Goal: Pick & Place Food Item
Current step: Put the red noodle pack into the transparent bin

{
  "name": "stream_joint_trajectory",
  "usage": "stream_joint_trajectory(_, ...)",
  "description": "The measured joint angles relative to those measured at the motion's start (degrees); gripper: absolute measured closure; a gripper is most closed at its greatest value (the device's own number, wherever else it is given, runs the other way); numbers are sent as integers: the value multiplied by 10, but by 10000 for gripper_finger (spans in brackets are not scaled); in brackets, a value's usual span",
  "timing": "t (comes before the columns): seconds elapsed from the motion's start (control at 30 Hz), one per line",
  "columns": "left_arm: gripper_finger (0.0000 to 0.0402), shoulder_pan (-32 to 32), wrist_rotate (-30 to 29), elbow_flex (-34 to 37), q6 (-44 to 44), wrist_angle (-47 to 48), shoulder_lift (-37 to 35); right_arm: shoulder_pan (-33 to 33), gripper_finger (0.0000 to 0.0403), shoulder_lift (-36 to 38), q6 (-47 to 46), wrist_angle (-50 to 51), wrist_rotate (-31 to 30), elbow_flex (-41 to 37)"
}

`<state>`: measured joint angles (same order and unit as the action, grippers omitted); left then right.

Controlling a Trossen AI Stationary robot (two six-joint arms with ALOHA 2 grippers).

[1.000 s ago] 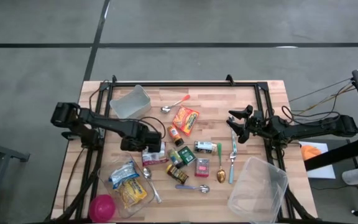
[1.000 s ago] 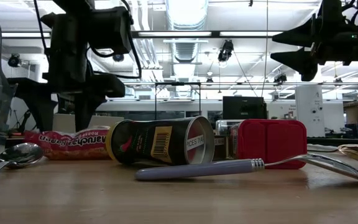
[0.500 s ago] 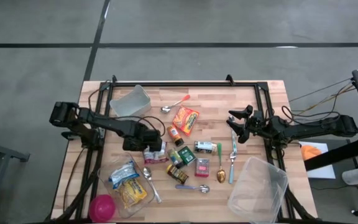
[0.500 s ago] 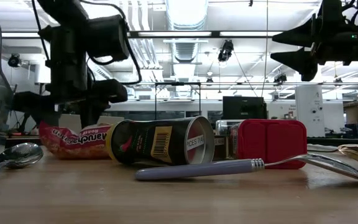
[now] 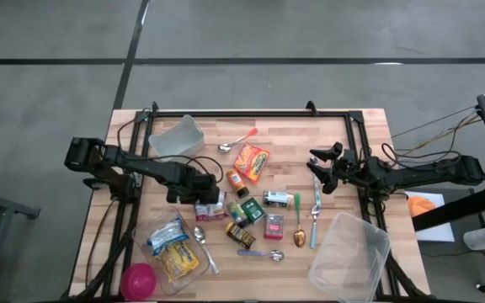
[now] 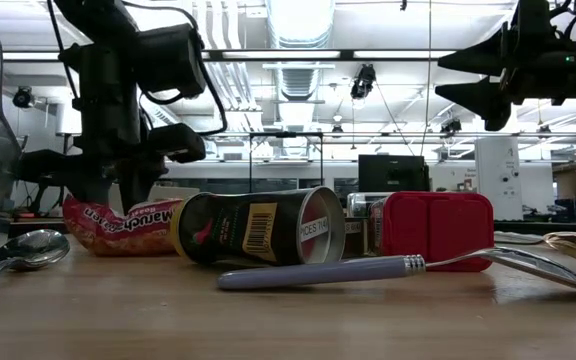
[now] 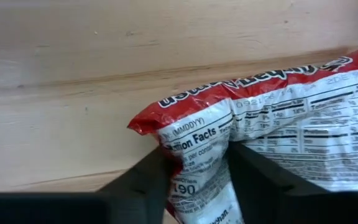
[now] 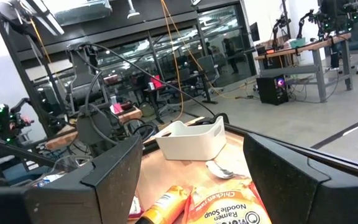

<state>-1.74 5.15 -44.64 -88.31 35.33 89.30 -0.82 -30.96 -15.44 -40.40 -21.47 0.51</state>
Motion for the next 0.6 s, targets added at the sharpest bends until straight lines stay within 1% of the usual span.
stream_joint_trajectory(0.13,325,0,0,0,0,0,-1,0,126,0,0,0,0,0)
stream_joint_trajectory(0.23,355,0,0,-1,-1,0,-1,0,126,0,0,0,0,0)
stream_joint_trajectory(0.33,366,0,0,-1,-1,0,-1,0,126,0,0,1,0,0)
stream_joint_trajectory(0.6,372,0,-9,0,0,7,-20,0,126,0,0,1,0,0)
